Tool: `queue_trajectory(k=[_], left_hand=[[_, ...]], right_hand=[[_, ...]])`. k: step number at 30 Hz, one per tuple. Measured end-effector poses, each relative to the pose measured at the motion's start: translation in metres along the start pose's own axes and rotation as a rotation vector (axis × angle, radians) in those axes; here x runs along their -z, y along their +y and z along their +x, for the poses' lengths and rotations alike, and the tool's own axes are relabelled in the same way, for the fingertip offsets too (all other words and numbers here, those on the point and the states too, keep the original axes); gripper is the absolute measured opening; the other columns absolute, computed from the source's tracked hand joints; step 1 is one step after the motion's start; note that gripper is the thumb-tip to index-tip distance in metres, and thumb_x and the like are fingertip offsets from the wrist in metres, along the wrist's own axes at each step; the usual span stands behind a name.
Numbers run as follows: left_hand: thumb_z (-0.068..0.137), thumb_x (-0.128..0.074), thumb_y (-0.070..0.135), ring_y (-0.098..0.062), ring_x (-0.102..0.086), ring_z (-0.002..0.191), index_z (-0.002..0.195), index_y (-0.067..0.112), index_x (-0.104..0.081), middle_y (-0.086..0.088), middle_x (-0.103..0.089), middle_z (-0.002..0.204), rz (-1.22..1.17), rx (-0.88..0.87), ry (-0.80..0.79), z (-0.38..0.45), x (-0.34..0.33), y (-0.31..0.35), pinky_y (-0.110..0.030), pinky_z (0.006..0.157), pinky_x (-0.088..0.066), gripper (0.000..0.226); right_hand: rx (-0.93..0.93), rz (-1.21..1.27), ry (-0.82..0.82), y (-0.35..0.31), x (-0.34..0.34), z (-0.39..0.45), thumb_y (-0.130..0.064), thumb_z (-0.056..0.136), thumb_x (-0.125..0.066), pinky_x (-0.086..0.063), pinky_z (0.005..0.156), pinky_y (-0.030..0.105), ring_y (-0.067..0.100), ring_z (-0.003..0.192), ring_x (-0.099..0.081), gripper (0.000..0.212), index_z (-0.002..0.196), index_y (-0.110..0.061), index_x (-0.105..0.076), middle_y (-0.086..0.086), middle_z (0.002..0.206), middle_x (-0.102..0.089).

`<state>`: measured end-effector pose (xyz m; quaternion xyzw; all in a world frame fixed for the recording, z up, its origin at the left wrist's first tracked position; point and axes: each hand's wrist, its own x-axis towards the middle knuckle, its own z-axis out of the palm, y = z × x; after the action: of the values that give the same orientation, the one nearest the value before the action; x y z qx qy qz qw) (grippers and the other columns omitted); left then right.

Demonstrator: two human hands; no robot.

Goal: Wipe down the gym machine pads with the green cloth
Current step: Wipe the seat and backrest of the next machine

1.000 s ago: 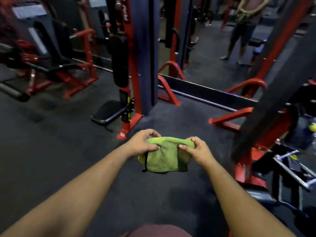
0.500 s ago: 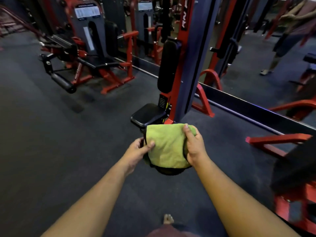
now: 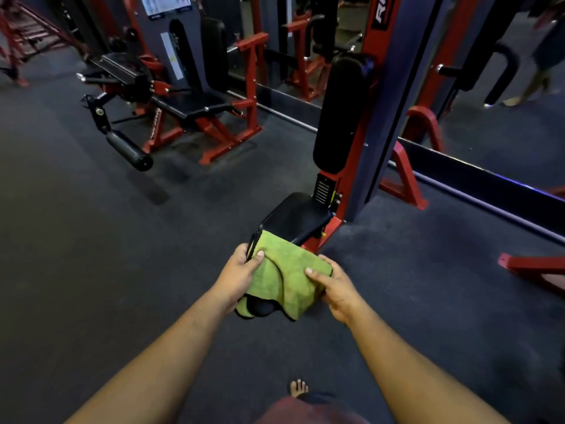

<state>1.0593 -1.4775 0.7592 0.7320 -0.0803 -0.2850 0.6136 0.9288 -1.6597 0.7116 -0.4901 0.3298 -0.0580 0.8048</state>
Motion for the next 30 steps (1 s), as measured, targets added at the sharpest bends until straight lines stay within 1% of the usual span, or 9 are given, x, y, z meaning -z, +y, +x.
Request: queue_trajectory(k=[4,7,11,15,19,21,24,26,30], left_hand=[[0.104,-0.057,0.023,-0.010,-0.070,0.092,0.113,0.018,-0.059,-0.001,-0.072,0.107,-0.042,0.022,0.020,0.057,0.014,0.009,-0.027,0.075,-0.056,0.010],[0.105,-0.055,0.021,-0.009,-0.070,0.091,0.114,0.018,-0.059,-0.001,-0.072,0.106,-0.078,0.068,-0.024,0.096,0.021,0.013,-0.027,0.076,-0.056,0.010],[0.103,-0.059,0.023,-0.013,-0.071,0.096,0.116,0.020,-0.059,-0.006,-0.073,0.114,-0.020,0.117,-0.133,0.174,0.042,0.012,-0.030,0.080,-0.056,0.013],[0.100,-0.064,0.023,-0.012,-0.069,0.099,0.123,0.020,-0.057,0.002,-0.071,0.113,0.207,0.120,-0.267,0.250,0.063,0.007,-0.018,0.071,-0.053,0.025],[0.095,-0.070,0.023,-0.015,-0.067,0.097,0.116,0.016,-0.059,0.000,-0.071,0.111,0.511,0.105,-0.380,0.324,0.071,-0.009,-0.024,0.072,-0.048,0.024],[0.092,-0.073,0.026,-0.023,-0.067,0.105,0.117,0.015,-0.057,-0.002,-0.070,0.113,0.650,0.111,-0.449,0.357,0.068,-0.022,-0.029,0.079,-0.048,0.032],[0.087,-0.079,0.026,-0.023,-0.061,0.120,0.141,0.010,-0.037,-0.002,-0.062,0.128,0.743,0.169,-0.566,0.401,0.056,-0.045,-0.031,0.093,-0.048,0.070],[0.085,-0.082,0.024,-0.021,-0.060,0.119,0.147,0.009,-0.029,-0.002,-0.061,0.130,0.765,0.199,-0.643,0.429,0.044,-0.070,-0.028,0.090,-0.046,0.083],[0.091,-0.072,0.040,-0.025,-0.066,0.105,0.144,0.019,-0.041,-0.004,-0.071,0.112,1.071,0.115,-0.760,0.486,0.017,-0.121,-0.027,0.074,-0.043,0.066]], right_hand=[[-0.097,0.012,0.003,-0.001,-0.025,0.043,-0.036,0.079,-0.081,-0.049,0.076,0.034,0.019,0.092,-0.069,0.056,0.126,-0.012,-0.063,0.004,0.108,-0.077],[-0.220,-0.049,0.000,0.002,-0.036,0.074,-0.044,0.095,-0.066,-0.045,0.078,0.034,0.014,0.090,-0.069,0.031,0.115,-0.022,-0.069,-0.004,0.103,-0.077],[-0.097,0.102,0.177,0.002,-0.060,0.140,-0.019,0.100,-0.062,-0.053,0.100,0.044,0.023,0.107,-0.069,0.021,0.119,-0.012,-0.065,0.013,0.123,-0.073],[0.009,0.087,0.450,0.001,-0.080,0.195,-0.012,0.099,-0.064,-0.060,0.082,0.033,0.023,0.100,-0.073,0.021,0.120,-0.007,-0.063,0.013,0.116,-0.075],[-0.018,-0.175,0.722,0.005,-0.094,0.245,-0.022,0.096,-0.070,-0.056,0.086,0.042,0.030,0.100,-0.070,0.016,0.104,-0.009,-0.063,0.011,0.107,-0.073],[-0.038,-0.312,0.790,0.003,-0.094,0.269,-0.023,0.096,-0.071,-0.051,0.079,0.037,0.034,0.098,-0.067,0.019,0.101,-0.008,-0.060,0.009,0.100,-0.070],[-0.068,-0.538,0.813,0.002,-0.081,0.313,-0.032,0.099,-0.065,-0.044,0.074,0.035,0.033,0.097,-0.065,0.019,0.107,-0.017,-0.057,0.005,0.100,-0.068],[-0.108,-0.774,0.795,0.008,-0.061,0.356,-0.038,0.101,-0.057,-0.046,0.083,0.042,0.034,0.103,-0.063,0.022,0.115,-0.021,-0.055,0.008,0.110,-0.067],[-0.153,-1.157,0.657,0.020,-0.024,0.460,-0.039,0.102,-0.051,-0.033,0.102,0.055,0.031,0.123,-0.054,0.034,0.135,-0.030,-0.049,0.005,0.128,-0.059]])
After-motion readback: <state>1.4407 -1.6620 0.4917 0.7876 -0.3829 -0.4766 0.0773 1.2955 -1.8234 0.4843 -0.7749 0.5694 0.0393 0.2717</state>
